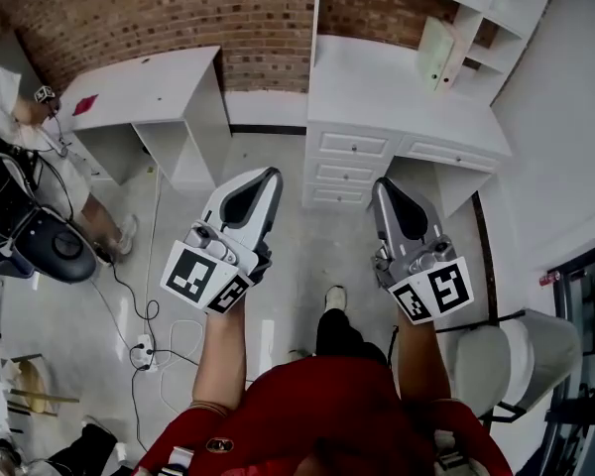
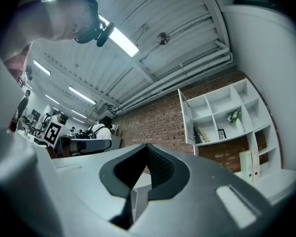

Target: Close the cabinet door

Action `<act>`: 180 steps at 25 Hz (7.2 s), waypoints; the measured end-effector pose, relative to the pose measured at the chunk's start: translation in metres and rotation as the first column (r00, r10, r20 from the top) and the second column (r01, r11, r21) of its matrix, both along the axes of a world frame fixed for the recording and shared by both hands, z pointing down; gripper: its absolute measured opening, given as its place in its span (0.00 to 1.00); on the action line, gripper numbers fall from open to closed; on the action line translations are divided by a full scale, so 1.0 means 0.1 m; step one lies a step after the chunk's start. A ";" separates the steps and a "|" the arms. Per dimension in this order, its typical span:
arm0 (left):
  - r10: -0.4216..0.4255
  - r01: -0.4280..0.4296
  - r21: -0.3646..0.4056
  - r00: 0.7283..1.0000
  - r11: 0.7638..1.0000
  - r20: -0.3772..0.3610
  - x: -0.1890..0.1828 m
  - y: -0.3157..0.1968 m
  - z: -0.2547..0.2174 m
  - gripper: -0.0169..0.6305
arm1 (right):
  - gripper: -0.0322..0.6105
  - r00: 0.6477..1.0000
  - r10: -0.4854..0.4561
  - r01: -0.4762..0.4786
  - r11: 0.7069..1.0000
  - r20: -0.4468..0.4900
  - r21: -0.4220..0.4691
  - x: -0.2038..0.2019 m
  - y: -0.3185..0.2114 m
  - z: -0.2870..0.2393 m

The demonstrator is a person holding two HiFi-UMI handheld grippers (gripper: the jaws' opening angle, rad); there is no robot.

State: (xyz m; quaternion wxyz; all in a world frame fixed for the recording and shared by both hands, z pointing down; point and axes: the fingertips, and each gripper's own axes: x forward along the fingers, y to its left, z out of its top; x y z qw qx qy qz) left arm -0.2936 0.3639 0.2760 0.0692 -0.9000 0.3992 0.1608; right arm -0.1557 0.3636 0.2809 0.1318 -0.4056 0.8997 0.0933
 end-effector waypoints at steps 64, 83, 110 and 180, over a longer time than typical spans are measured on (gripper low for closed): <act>0.124 -0.125 0.036 0.991 0.991 0.046 0.36 -6.31 -0.88 0.24 | 0.07 0.996 0.089 -0.088 0.996 -0.031 0.034 0.56 -5.66 -0.10; 0.042 -0.045 0.034 0.996 0.998 0.075 1.33 -6.47 -0.87 0.26 | 0.07 0.999 0.041 -0.041 0.999 0.014 0.009 1.48 -6.30 0.00; -0.210 0.210 0.018 0.978 0.978 0.010 2.58 -7.24 -0.89 0.26 | 0.07 0.998 -0.057 0.057 0.998 -0.023 0.000 2.79 -6.71 0.05; -0.206 0.205 0.017 0.972 0.979 0.111 3.09 -9.11 -0.90 0.02 | 0.07 0.992 0.120 -0.118 0.991 0.028 -0.068 3.21 -7.67 0.28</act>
